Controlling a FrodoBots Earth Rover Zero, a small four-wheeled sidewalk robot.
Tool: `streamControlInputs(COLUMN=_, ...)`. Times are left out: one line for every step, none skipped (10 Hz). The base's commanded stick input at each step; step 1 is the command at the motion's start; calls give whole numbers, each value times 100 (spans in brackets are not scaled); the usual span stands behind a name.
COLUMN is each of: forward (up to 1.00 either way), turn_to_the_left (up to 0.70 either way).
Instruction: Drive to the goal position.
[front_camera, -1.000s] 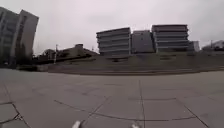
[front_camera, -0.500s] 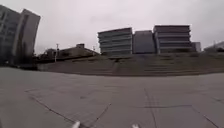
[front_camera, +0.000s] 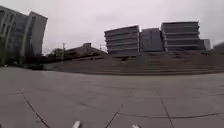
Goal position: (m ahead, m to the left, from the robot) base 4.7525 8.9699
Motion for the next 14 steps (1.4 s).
streamControlInputs(forward=70, turn_to_the_left=2)
streamControlInputs(forward=70, turn_to_the_left=2)
streamControlInputs(forward=70, turn_to_the_left=2)
streamControlInputs(forward=70, turn_to_the_left=2)
streamControlInputs(forward=70, turn_to_the_left=2)
streamControlInputs(forward=70, turn_to_the_left=2)
streamControlInputs(forward=70, turn_to_the_left=2)
streamControlInputs(forward=70, turn_to_the_left=0)
streamControlInputs(forward=70, turn_to_the_left=0)
streamControlInputs(forward=70, turn_to_the_left=0)
streamControlInputs(forward=70, turn_to_the_left=0)
streamControlInputs(forward=70, turn_to_the_left=0)
streamControlInputs(forward=70, turn_to_the_left=0)
streamControlInputs(forward=70, turn_to_the_left=0)
